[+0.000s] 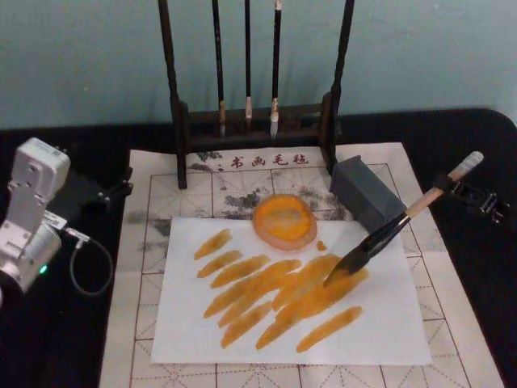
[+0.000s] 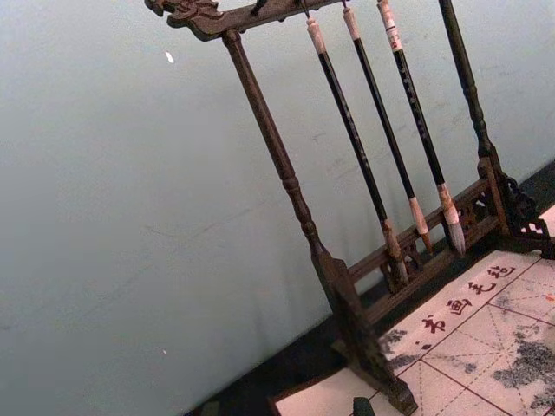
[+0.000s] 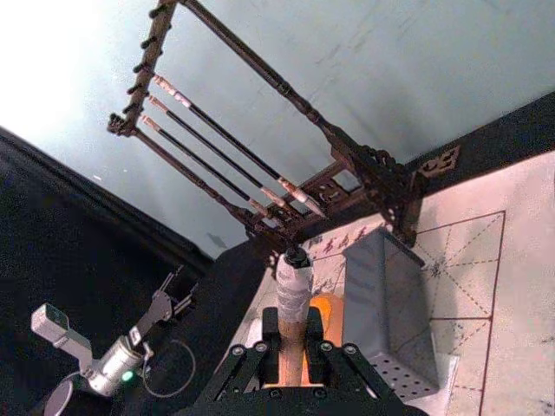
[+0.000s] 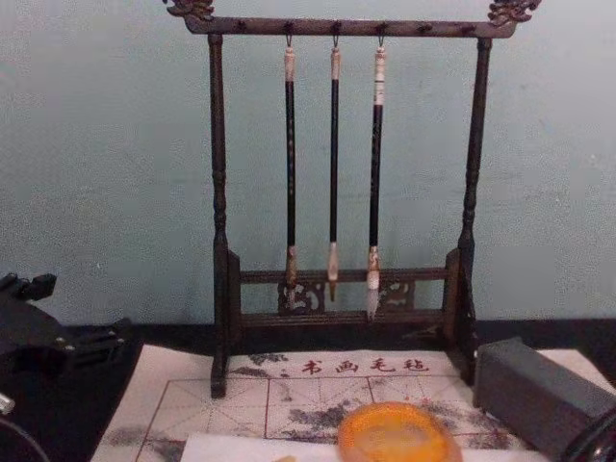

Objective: Pick up the brush from the inkstone, write on the paper, then place the brush back to its original position.

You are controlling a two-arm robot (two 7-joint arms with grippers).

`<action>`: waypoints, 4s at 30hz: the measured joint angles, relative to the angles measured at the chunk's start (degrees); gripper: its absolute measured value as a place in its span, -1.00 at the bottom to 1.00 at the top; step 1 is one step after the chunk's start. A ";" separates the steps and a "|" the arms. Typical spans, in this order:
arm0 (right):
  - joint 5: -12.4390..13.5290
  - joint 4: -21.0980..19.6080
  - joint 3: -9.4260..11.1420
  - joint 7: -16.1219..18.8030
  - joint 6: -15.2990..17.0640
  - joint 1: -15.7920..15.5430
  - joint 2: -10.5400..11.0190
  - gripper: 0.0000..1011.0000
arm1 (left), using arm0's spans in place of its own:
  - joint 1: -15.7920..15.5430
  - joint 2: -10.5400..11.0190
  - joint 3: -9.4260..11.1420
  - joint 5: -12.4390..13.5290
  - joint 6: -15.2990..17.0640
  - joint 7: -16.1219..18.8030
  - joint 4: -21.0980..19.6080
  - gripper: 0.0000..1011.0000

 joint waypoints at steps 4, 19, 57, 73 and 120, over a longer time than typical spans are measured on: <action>0.42 0.08 -0.65 0.36 0.03 0.13 0.26 -0.62 | 0.00 0.00 0.00 0.00 0.00 0.00 0.00 0.98; 1.17 -1.88 -3.71 2.10 0.56 0.00 1.81 -0.62 | 0.00 0.00 0.00 0.00 0.00 0.00 0.00 0.98; -0.37 -2.68 -12.53 4.33 0.12 4.45 2.08 -0.62 | 0.00 0.00 0.00 0.00 0.00 0.00 0.00 0.98; -1.75 -2.24 -14.13 3.40 -1.22 5.27 1.78 -0.62 | 0.00 0.00 0.00 0.00 0.00 0.00 0.00 0.98; -0.96 -0.13 -10.67 2.15 -2.95 3.23 2.90 -0.62 | 0.00 0.00 0.00 0.00 0.00 0.00 0.00 0.98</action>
